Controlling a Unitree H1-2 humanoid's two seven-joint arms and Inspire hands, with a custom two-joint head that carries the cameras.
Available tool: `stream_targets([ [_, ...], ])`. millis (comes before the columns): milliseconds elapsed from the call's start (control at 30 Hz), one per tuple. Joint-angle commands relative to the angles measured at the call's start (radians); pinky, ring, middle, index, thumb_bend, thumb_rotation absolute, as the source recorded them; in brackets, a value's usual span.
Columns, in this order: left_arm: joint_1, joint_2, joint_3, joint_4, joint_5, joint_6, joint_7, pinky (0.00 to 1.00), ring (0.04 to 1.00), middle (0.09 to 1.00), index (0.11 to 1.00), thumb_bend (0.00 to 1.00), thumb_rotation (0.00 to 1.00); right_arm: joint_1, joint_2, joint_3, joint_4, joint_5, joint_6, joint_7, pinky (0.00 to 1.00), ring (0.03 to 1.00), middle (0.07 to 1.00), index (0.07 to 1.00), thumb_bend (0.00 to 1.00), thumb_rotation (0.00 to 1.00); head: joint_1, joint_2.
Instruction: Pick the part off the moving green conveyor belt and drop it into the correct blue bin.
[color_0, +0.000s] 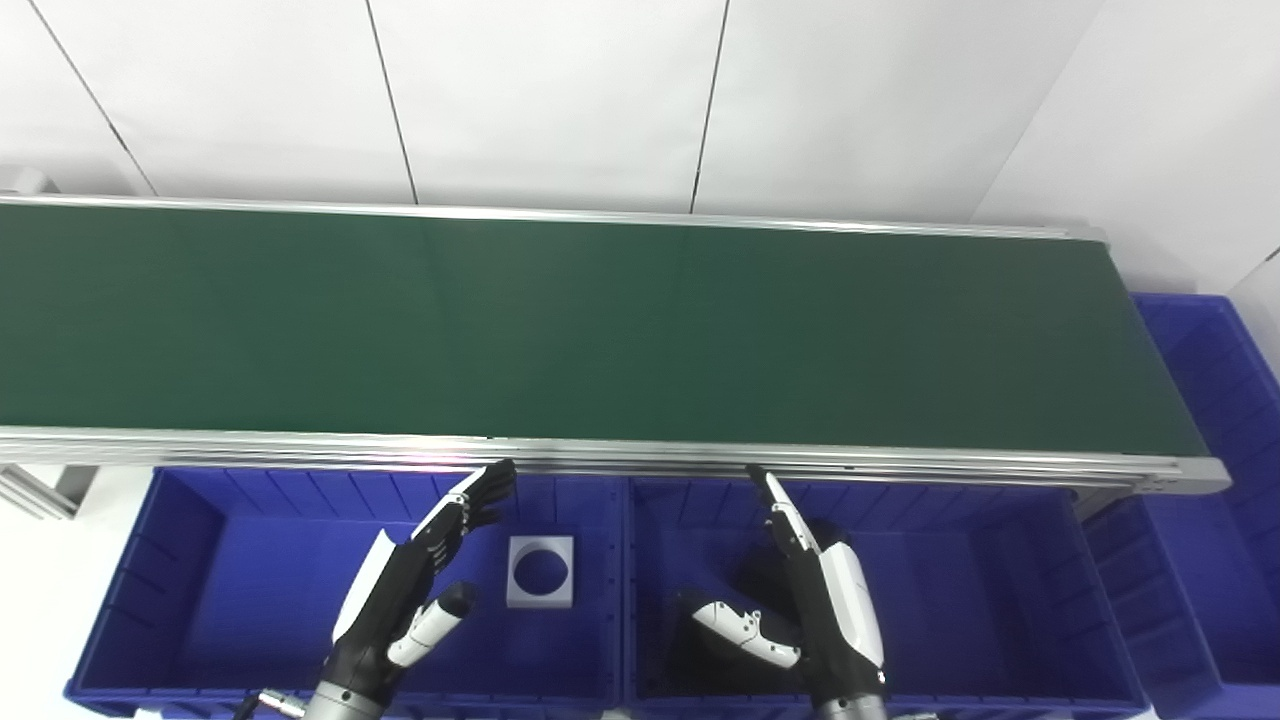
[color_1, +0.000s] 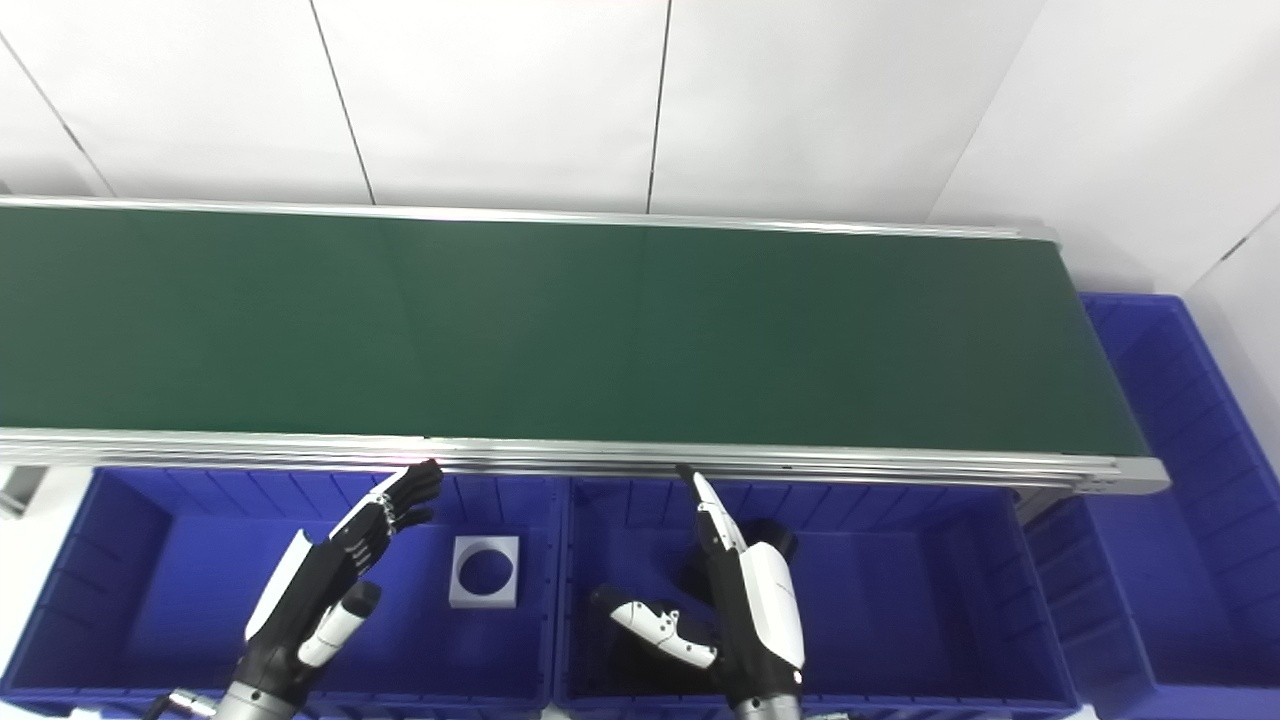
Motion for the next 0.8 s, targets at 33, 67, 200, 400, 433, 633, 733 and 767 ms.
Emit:
stream_targets([
  [33,-0.032,-0.016,0.013,0.015,-0.014,-0.028,-0.017,0.90,0.908,0.913,0.900,0.69,0.92,-0.012,0.002,0.000,-0.001,0.078,-0.114,0.018,0.82,0.886,0.916,0.979,0.78,0.73,0.002,0.000],
  [67,-0.035,-0.018,0.015,0.019,-0.013,-0.028,-0.019,0.90,0.914,0.916,0.901,0.70,0.91,-0.012,0.001,0.001,0.001,0.098,-0.124,0.028,0.84,0.892,0.919,0.978,0.79,0.74,0.002,0.000],
  [200,-0.042,-0.024,0.023,0.029,-0.011,-0.028,-0.030,0.92,0.919,0.919,0.900,0.71,0.90,-0.006,0.007,-0.003,0.016,0.155,-0.158,0.053,0.86,0.900,0.920,0.969,0.81,0.77,0.004,-0.002],
  [400,-0.044,-0.032,0.028,0.042,-0.009,-0.028,-0.035,0.89,0.908,0.924,0.905,0.71,0.89,-0.012,0.014,-0.012,0.032,0.193,-0.196,0.075,0.86,0.896,0.920,0.976,0.79,0.78,0.013,-0.007],
  [433,-0.043,-0.034,0.029,0.042,-0.008,-0.028,-0.034,0.89,0.907,0.924,0.905,0.71,0.89,-0.015,0.014,-0.014,0.035,0.196,-0.199,0.078,0.86,0.894,0.918,0.976,0.79,0.78,0.014,-0.007],
  [633,-0.037,-0.041,0.029,0.044,-0.005,-0.028,-0.032,0.89,0.904,0.920,0.900,0.71,0.89,-0.028,0.012,-0.020,0.048,0.200,-0.207,0.095,0.87,0.901,0.918,0.976,0.78,0.75,0.039,-0.020],
  [733,-0.034,-0.045,0.020,0.042,0.014,-0.028,-0.018,0.88,0.903,0.920,0.901,0.71,0.90,-0.029,0.011,-0.027,0.052,0.207,-0.203,0.105,0.87,0.902,0.916,0.976,0.77,0.74,0.076,-0.037],
  [767,-0.032,-0.046,0.016,0.040,0.024,-0.028,-0.010,0.88,0.902,0.920,0.902,0.71,0.90,-0.029,0.011,-0.028,0.055,0.206,-0.206,0.106,0.87,0.903,0.916,0.976,0.77,0.73,0.078,-0.039],
])
